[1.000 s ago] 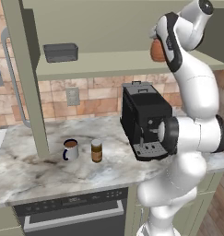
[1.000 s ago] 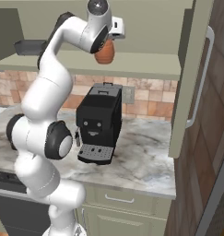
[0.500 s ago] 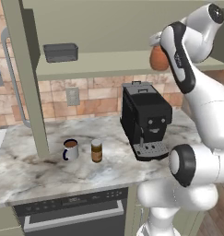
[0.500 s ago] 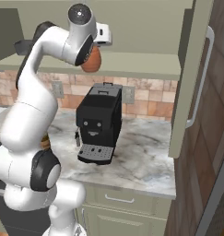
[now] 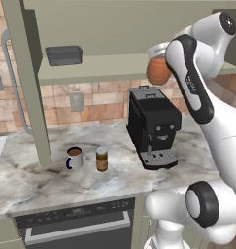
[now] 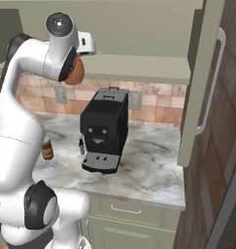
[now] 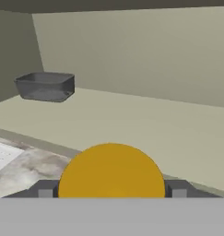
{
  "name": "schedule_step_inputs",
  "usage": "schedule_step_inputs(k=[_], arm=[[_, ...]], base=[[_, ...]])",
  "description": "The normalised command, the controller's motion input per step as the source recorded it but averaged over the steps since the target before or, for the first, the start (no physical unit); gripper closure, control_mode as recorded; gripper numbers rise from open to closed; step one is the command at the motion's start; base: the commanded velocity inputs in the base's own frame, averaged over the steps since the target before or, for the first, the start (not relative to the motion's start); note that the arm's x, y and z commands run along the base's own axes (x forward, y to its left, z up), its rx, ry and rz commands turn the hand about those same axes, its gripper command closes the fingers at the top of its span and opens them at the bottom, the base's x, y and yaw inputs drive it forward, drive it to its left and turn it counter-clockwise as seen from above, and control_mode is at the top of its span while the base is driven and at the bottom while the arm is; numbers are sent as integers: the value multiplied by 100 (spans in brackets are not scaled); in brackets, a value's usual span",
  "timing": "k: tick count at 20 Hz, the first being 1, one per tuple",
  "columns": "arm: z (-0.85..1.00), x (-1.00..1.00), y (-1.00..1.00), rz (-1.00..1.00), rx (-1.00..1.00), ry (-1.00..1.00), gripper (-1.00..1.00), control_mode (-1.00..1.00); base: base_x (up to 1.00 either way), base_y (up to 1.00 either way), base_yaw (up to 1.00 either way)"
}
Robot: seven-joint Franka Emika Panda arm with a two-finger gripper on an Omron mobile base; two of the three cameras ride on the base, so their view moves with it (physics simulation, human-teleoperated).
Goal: Pick the cinnamon and honey bottle from the cabinet and place them next to the mug.
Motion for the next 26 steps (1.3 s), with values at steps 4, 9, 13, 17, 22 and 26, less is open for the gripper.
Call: schedule_step_inputs(k=[4,9,13,17,22,26], arm=[[-11,-50,68,8,0,7,100,-100],[-14,-47,70,10,0,9,100,-100],[-18,-52,68,12,0,8,100,-100],[-26,-52,72,14,0,5,100,-100],[-34,-38,70,15,0,2,100,-100],[-38,-15,56,15,0,0,100,-100]], base=[[0,0,0],[0,0,0],[0,0,0],[0,0,0],[0,0,0],[0,0,0]])
